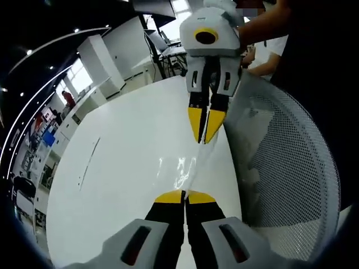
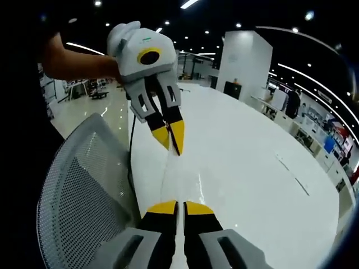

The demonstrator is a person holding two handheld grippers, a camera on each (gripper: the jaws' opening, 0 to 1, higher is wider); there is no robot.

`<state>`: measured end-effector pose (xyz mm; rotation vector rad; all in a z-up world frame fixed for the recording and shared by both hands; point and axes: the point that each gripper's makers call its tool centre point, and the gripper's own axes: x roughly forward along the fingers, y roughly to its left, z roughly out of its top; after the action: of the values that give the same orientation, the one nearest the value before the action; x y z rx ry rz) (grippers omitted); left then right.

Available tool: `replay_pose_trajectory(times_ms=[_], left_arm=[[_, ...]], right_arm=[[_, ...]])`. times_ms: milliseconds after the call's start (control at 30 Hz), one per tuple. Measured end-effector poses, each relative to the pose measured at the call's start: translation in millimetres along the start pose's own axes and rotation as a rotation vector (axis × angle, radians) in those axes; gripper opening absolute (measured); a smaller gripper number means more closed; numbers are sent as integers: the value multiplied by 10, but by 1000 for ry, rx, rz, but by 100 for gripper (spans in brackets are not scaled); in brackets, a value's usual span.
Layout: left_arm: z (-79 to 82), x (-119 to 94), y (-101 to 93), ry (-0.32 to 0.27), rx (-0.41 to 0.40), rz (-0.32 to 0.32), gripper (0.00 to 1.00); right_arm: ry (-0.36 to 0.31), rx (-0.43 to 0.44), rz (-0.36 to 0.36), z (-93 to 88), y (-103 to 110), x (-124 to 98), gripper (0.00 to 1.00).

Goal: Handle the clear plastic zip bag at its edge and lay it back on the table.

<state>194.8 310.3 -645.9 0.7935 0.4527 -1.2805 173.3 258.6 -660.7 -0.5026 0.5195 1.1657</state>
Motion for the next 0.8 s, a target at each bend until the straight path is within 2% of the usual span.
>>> replay_pose_trajectory(times_ms=[100, 233, 300, 600, 800], left_arm=[[2, -25, 34, -16, 3, 17, 0], [28, -75, -4, -30, 35, -6, 0], [48, -106, -14, -38, 32, -12, 6], [248, -206, 3, -58, 99, 11, 10], [381, -200, -21, -79, 132, -13, 12]], right_arm=[[-4, 15, 0, 8, -1, 19, 0], [-5, 24, -3, 7, -6, 32, 0], [-1, 36, -1, -3, -7, 38, 0], [3, 44, -1, -14, -8, 40, 0], [4, 45, 0, -18, -19, 31, 0]])
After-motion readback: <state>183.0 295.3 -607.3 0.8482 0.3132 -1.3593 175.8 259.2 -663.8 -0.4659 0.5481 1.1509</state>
